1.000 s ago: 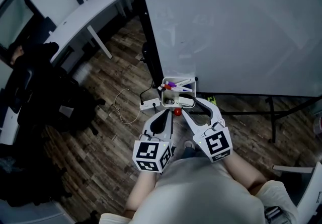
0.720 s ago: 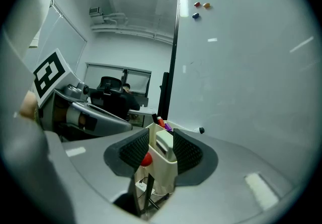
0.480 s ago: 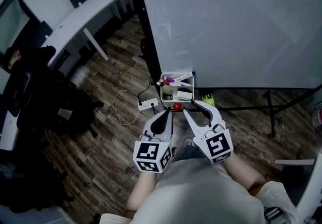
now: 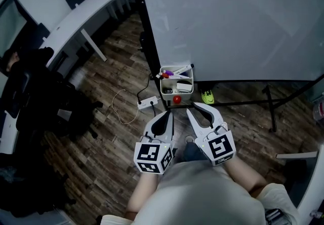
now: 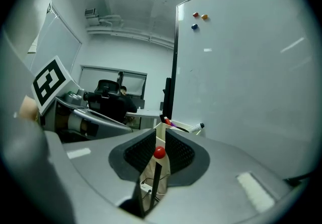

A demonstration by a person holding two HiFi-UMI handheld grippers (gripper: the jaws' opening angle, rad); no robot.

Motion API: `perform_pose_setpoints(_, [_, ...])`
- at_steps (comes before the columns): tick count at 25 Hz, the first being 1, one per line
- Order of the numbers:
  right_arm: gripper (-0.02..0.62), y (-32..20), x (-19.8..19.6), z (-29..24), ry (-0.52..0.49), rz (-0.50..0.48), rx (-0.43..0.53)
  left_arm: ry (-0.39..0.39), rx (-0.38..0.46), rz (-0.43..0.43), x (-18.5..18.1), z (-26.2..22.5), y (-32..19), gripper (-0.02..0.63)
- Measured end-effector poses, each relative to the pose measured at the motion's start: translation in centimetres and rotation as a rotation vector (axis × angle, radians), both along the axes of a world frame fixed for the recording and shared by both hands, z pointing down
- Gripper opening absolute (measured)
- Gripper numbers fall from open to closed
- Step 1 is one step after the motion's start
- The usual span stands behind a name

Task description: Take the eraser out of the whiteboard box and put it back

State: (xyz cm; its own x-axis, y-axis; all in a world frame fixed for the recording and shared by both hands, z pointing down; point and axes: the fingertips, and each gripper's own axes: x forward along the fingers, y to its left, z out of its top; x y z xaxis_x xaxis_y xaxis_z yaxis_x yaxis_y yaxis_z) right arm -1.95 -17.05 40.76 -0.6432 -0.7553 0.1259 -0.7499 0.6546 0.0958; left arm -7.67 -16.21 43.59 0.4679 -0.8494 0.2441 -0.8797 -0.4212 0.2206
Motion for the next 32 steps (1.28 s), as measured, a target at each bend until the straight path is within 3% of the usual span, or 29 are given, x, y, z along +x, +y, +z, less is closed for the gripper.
perform_pose_setpoints(13, [0.012,4.9,0.2,-0.2,-0.017,0.018,0.012,0.001,-0.004,0.011,0.1,0.2,4.7,0.005])
perform_pose_setpoints(32, [0.003,10.8,1.7,0.8,-0.021,0.043,-0.003,0.003,-0.007,0.038,1.2,0.8,10.0,0.005])
